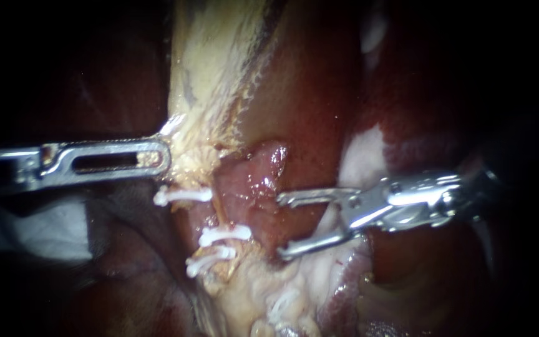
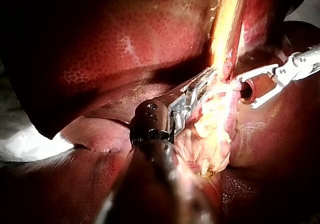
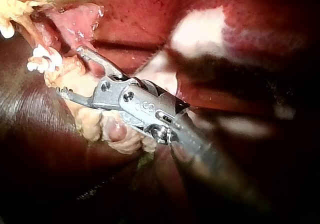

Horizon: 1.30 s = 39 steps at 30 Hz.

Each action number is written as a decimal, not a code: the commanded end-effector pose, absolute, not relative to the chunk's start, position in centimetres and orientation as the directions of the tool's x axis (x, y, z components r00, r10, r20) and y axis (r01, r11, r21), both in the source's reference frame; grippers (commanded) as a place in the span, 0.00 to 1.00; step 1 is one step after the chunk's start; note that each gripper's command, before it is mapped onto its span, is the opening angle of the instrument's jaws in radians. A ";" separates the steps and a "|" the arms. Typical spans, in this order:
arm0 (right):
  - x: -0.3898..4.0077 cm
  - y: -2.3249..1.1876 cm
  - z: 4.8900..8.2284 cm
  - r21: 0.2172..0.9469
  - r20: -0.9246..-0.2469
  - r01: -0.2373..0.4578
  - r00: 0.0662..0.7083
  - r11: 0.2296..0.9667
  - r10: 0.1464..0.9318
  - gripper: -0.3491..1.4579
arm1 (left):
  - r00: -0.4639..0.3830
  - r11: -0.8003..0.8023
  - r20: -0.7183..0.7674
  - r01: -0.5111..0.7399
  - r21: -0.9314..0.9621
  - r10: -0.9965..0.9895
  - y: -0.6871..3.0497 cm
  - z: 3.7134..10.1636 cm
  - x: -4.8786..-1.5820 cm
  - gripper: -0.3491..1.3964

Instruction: Going back first clip right tube

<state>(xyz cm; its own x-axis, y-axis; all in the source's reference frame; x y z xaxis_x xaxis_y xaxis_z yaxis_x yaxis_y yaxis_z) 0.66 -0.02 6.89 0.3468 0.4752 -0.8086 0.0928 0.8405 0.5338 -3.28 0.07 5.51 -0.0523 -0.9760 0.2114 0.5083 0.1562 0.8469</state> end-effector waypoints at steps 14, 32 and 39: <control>0.31 0.17 6.50 0.512 -0.829 0.104 0.319 0.853 0.459 0.53 | -0.055 0.164 0.223 0.514 0.842 -0.973 0.06 5.83 -3.35 0.00; 0.24 0.17 6.38 0.502 -0.837 0.117 0.316 0.857 0.447 0.52 | 0.003 0.176 0.206 0.531 0.829 -0.979 -0.13 6.63 -4.12 0.00; 0.23 0.19 6.32 0.500 -0.839 0.119 0.313 0.858 0.445 0.52 | 0.004 0.176 0.205 0.531 0.829 -0.979 -0.13 6.62 -4.11 0.00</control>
